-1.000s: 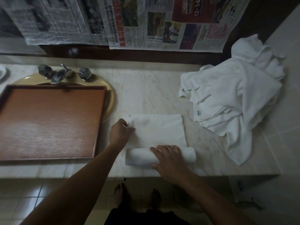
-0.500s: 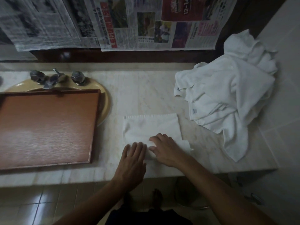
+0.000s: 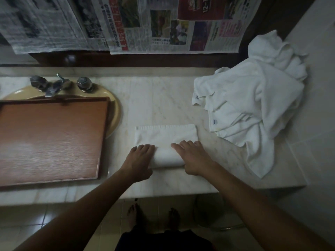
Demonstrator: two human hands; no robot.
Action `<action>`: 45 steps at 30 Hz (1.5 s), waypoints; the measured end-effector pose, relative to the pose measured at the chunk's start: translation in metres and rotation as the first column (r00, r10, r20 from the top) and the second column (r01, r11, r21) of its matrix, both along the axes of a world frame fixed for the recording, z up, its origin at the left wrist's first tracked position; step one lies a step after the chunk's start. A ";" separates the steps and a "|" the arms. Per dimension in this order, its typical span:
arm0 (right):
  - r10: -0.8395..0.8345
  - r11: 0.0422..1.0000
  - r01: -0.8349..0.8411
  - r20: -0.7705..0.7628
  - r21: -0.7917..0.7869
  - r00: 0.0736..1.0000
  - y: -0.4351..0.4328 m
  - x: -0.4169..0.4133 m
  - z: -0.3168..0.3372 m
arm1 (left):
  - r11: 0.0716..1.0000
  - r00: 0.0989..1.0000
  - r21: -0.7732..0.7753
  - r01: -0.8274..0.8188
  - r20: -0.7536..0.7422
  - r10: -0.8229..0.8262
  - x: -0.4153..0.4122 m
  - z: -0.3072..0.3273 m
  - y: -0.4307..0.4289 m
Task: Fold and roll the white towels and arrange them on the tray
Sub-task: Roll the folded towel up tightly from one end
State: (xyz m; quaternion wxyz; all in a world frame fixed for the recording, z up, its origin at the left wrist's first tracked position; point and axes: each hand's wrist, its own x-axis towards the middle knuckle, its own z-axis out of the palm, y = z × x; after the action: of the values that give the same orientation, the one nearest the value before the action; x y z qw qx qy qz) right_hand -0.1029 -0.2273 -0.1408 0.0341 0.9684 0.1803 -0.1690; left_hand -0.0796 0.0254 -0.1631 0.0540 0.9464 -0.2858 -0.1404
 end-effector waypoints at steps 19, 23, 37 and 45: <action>-0.099 0.964 0.140 -0.180 0.228 0.979 -0.009 -0.051 0.020 | 0.988 0.952 -0.151 -0.014 -0.305 -0.033 -0.021 0.008 0.038; -0.138 0.949 0.113 0.065 0.295 0.988 0.024 -0.083 0.004 | 0.994 0.933 -0.112 0.007 -0.356 -0.047 -0.008 0.005 0.035; -0.152 0.983 0.145 0.062 0.115 0.986 0.045 -0.058 -0.015 | 0.989 0.979 -0.064 0.131 0.163 -0.119 -0.039 0.014 -0.002; -0.068 0.993 0.078 -0.110 0.085 0.992 0.032 -0.018 0.009 | 0.988 0.990 -0.060 0.139 -0.010 -0.140 -0.015 0.004 -0.001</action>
State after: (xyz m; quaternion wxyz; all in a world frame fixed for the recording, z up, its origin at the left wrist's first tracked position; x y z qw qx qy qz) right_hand -0.1211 -0.1949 -0.1317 -0.0253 0.9644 0.1536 -0.2137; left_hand -0.0944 0.0248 -0.1590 0.0739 0.9211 -0.3549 -0.1420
